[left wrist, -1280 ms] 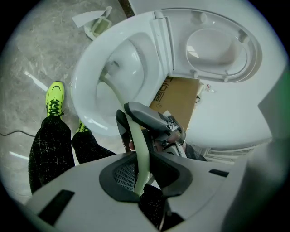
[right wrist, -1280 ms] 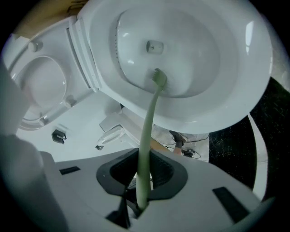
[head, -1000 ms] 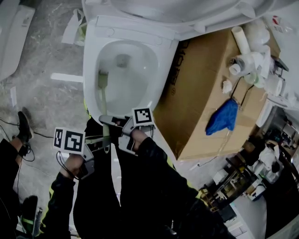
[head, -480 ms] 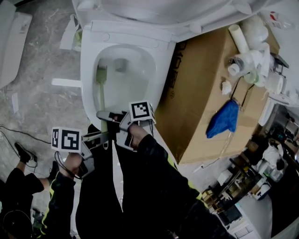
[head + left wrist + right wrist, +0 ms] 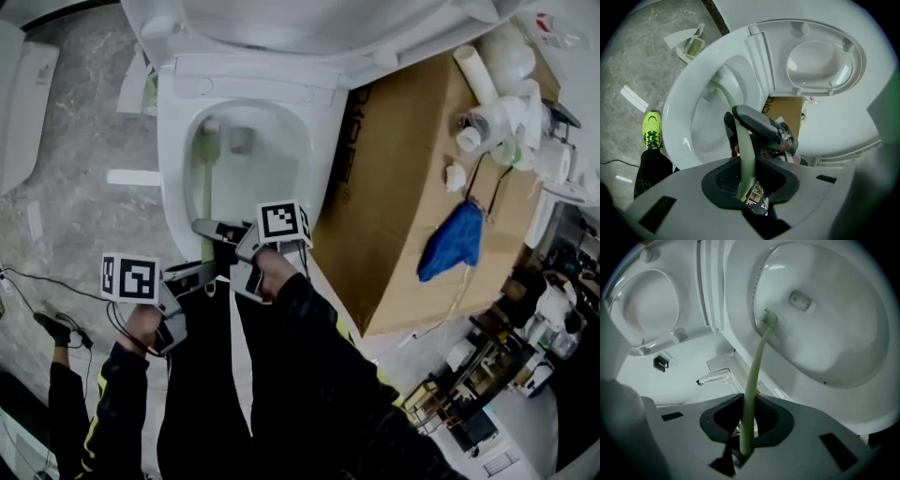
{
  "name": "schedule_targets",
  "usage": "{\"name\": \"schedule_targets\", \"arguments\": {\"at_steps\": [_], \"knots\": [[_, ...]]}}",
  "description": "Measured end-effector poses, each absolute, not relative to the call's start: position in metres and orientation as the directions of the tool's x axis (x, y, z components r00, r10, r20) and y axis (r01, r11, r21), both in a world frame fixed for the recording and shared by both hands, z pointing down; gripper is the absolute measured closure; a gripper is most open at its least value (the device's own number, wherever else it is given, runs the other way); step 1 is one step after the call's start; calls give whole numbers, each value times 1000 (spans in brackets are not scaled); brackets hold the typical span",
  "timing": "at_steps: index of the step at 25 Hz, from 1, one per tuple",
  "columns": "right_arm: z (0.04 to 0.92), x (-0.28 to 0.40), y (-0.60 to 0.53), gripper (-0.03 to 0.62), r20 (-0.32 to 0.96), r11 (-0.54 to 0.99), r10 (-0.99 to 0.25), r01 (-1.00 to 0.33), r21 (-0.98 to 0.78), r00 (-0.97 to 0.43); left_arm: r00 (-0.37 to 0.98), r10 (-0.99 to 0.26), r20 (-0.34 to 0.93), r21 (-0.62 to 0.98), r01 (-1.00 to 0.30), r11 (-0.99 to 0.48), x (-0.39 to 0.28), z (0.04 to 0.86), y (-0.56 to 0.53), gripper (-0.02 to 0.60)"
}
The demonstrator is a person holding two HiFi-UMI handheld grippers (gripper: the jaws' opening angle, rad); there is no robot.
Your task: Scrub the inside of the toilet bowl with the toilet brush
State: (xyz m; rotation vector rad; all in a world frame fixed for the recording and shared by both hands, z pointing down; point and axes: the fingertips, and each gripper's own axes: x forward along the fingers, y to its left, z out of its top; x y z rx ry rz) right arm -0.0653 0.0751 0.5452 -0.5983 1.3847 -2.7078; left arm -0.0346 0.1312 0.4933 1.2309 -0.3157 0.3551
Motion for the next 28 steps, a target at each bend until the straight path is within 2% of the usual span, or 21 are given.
{"name": "schedule_targets", "arguments": {"at_steps": [28], "knots": [[568,-25,57,530,347,-541,-321,-130,-831,-881,922,103,373,902,-386,192,-2,518,121,500]]}}
